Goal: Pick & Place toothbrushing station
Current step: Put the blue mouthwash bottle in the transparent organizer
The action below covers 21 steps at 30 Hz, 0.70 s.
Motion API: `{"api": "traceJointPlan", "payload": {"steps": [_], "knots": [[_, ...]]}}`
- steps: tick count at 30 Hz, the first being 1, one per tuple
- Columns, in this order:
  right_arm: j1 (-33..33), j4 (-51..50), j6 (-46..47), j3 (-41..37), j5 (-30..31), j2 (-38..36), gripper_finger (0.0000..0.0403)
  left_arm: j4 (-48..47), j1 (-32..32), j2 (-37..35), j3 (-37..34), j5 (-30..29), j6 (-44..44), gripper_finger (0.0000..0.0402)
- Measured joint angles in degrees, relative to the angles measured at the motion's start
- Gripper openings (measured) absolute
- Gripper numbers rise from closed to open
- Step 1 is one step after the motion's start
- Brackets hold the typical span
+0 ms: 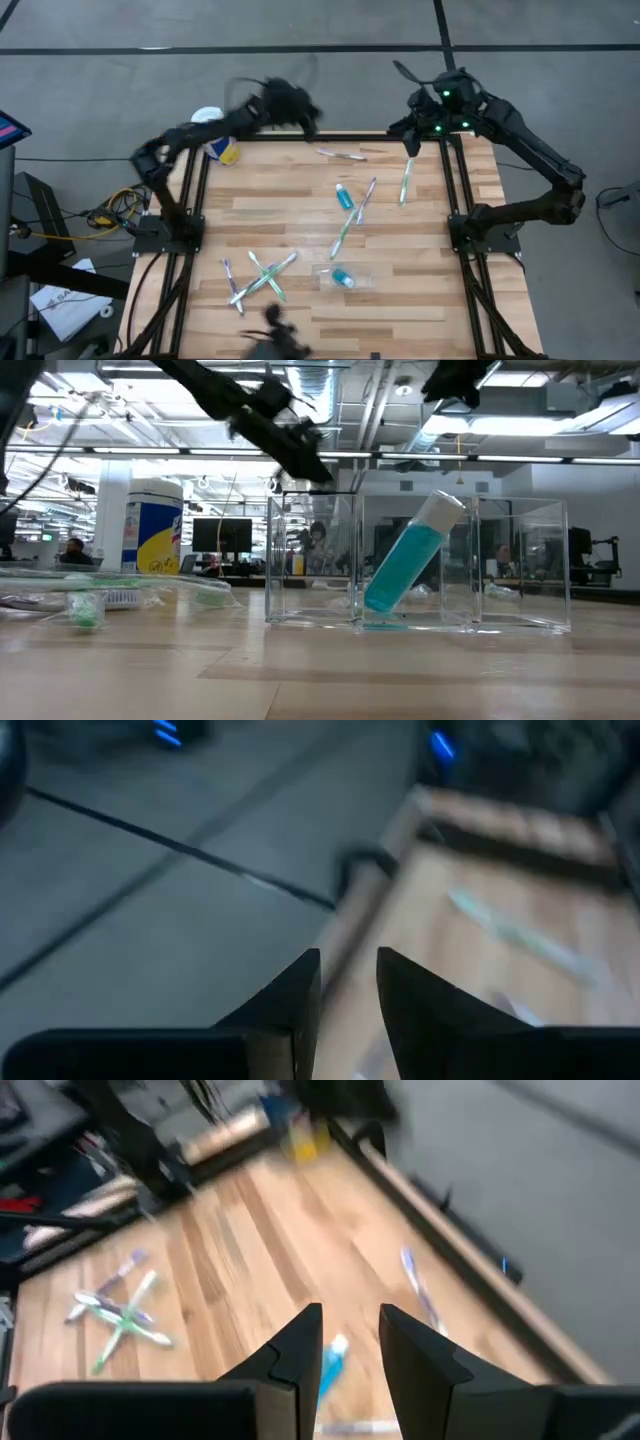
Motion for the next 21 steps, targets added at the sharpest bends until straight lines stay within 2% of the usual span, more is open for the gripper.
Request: {"api": "traceJointPlan", "payload": {"steps": [4,9,14,21], "knots": [[0.27,1.94,5.73,-4.85,1.01,3.50,0.0093,-0.87,7.66,-10.81,0.00,1.50,-10.79,0.0094],[3.00,10.55,14.71,-9.00,1.56,10.76,0.0093,-2.41,12.94,-21.83,0.02,8.58,-22.87,0.0094],[5.81,13.36,18.76,-7.68,3.85,20.86,0.0093,-6.02,13.68,-30.71,0.02,9.50,-24.78,0.0094],[11.15,9.68,21.68,-2.36,4.22,33.11,0.0093,-16.47,12.67,-37.30,0.00,9.50,-25.67,0.0094]]}}
